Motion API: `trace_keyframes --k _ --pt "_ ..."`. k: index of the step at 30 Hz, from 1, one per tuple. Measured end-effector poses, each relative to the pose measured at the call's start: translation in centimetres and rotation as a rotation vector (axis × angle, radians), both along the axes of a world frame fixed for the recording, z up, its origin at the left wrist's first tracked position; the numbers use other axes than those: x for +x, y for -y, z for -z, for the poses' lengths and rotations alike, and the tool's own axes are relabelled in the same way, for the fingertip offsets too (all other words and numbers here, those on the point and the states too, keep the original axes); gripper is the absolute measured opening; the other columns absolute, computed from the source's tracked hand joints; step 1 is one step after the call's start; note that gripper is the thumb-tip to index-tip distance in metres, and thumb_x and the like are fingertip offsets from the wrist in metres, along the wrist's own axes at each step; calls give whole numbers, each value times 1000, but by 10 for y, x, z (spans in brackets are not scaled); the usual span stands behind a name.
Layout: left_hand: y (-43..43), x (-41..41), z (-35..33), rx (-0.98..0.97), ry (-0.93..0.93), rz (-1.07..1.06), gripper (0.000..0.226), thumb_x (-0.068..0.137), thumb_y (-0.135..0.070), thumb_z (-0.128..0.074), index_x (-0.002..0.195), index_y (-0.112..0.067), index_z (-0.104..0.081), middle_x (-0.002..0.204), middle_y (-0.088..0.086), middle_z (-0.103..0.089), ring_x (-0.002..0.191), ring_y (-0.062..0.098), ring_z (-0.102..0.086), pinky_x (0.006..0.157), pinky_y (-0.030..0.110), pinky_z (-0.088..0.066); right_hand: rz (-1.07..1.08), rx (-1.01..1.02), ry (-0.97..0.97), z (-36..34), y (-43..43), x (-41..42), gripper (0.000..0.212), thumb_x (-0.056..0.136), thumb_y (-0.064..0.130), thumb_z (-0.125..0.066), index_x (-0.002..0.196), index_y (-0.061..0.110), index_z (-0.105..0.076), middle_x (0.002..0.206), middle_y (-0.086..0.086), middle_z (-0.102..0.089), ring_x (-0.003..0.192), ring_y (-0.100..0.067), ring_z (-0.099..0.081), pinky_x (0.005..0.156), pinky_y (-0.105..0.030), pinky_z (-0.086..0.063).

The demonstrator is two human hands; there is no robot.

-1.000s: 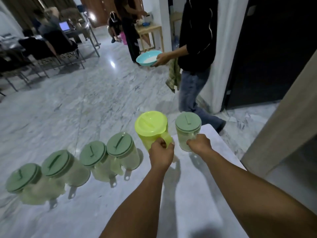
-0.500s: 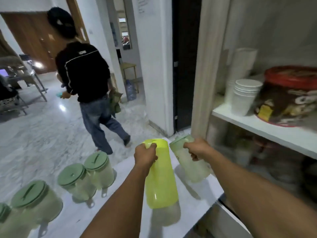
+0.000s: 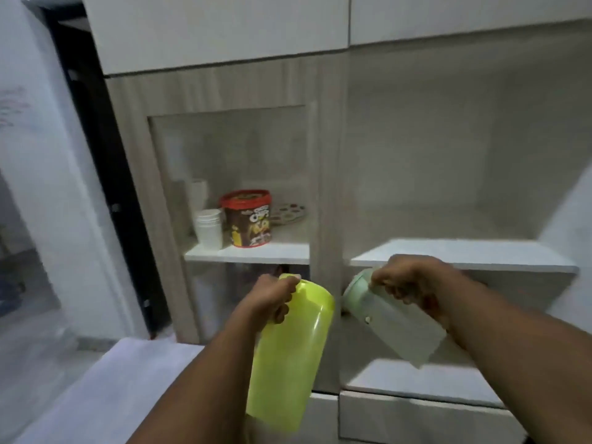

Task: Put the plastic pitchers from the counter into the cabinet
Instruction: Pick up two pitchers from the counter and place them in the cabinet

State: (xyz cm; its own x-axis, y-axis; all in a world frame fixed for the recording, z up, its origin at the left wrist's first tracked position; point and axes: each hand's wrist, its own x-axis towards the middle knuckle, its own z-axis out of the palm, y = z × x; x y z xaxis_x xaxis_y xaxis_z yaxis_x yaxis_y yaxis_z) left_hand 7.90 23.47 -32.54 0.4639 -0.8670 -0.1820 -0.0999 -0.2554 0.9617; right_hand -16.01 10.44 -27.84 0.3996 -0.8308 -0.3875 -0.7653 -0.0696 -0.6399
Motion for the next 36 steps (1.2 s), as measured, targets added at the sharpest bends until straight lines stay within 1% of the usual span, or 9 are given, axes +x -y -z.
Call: trace_keyframes --k 6,10,13,16,23,27,30,32,36 --pt "73 -134 -70 -232 45 254 27 100 -31 -59 81 -12 -54 66 4 -46 46 17 -43 46 22 -28 311 -127 131 -83 20 -145 14 91 18 -60 82 11 -51 60 -5 -39 48 -16 -35 47 -24 -33" --pt "116 -187 -105 -409 44 221 33 94 -39 -58 99 -7 -62 83 10 -62 68 26 -63 64 32 -47 512 -414 401 -120 31 -199 18 88 20 -67 93 3 -61 74 -12 -57 67 -25 -58 68 -37 -49" --pt "147 -208 -121 -498 22 174 35 79 -48 -57 89 -14 -62 95 12 -70 91 35 -71 85 50 -59 614 -528 623 -130 51 -213 16 87 16 -67 96 3 -62 72 -11 -59 64 -24 -60 69 -38 -48" --pt "185 -219 -126 -550 41 156 32 75 -49 -58 87 -20 -63 100 10 -72 97 34 -70 91 56 -57 660 -563 764 -127 83 -214 11 88 15 -65 93 6 -60 67 -10 -55 59 -21 -57 69 -37 -47" --pt "331 -239 -118 -594 112 11 76 67 -63 -50 121 -11 -64 117 15 -72 110 36 -68 97 53 -55 699 -570 851 -90 243 -210 11 86 21 -65 85 11 -62 64 -7 -57 55 -18 -58 63 -34 -46" --pt "436 -255 -108 -549 127 16 55 80 -49 -55 119 -13 -65 113 13 -73 105 33 -69 94 48 -56 779 -542 871 -59 367 -213 18 82 21 -66 96 10 -70 74 -7 -68 63 -22 -65 63 -34 -51" --pt "525 -261 -90 -474 28 30 86 71 -61 -55 144 -16 -50 138 15 -62 123 38 -62 101 54 -52 759 -463 871 -43 448 -218 23 85 20 -67 107 11 -67 81 -6 -69 67 -23 -67 76 -44 -59" --pt "584 -264 -72 -484 27 1 97 66 -68 -55 142 -7 -48 138 22 -60 124 44 -59 100 59 -50 734 -451 904 -34 492 -222 22 85 19 -68 106 12 -64 82 -4 -68 70 -24 -68 84 -51 -58" --pt "638 -281 -59 -475 47 11 98 66 -69 -53 142 -7 -48 139 23 -59 125 43 -58 103 60 -48 737 -419 888 -15 552 -223 25 85 14 -70 107 7 -60 77 -3 -65 75 -30 -67 79 -47 -54"
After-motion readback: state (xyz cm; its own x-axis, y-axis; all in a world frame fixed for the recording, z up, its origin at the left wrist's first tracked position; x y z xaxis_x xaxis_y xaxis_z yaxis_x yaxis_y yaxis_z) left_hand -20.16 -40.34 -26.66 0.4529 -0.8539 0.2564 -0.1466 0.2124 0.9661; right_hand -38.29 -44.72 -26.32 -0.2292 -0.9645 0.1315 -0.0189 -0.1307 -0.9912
